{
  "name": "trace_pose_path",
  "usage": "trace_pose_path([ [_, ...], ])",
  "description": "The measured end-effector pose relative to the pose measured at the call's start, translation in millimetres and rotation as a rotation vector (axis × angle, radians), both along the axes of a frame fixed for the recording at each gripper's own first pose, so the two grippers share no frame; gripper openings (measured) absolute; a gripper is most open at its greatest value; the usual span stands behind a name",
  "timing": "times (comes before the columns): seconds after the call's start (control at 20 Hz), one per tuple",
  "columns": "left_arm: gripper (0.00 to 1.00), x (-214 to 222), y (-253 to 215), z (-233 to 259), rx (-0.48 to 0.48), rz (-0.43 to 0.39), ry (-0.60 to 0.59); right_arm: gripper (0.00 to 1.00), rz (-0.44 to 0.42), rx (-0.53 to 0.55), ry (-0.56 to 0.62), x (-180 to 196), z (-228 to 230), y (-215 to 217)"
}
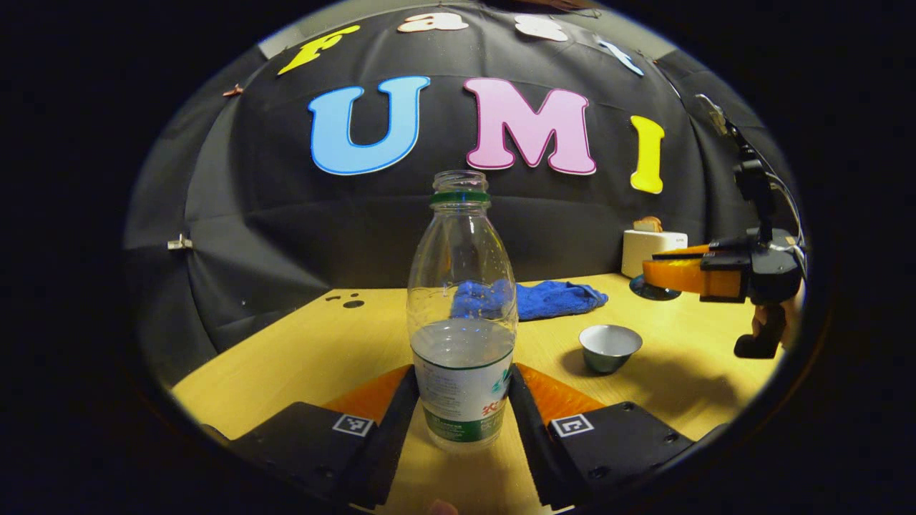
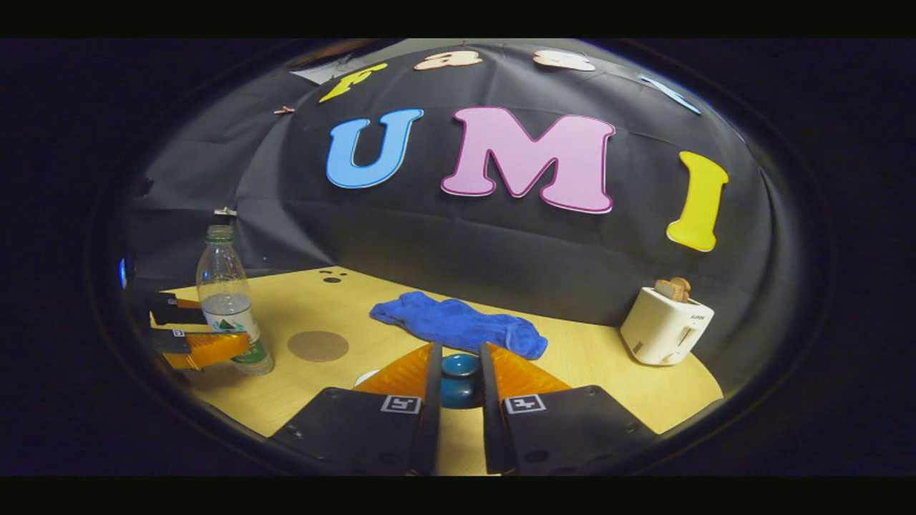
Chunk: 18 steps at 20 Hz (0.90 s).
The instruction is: Open the teacup lid with one hand, grasp the water bottle and pour water into the teacup with the other hand; after pouring, place the water bottle on the coaster and then close the teacup lid.
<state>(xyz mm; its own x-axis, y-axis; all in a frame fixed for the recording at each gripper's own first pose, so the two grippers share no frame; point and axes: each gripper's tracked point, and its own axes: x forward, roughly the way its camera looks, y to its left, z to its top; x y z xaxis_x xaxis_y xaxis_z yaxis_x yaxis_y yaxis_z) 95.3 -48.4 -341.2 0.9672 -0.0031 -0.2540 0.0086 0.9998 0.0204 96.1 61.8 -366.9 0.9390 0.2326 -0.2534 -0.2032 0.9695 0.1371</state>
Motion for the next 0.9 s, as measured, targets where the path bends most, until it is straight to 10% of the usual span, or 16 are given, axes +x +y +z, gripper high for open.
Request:
trace_pose_path([
  [0.9,0.72,46,-10,-21,0.931,-0.277,0.251,0.32,-0.085,0.029,-0.011,-14,-3,-82],
])
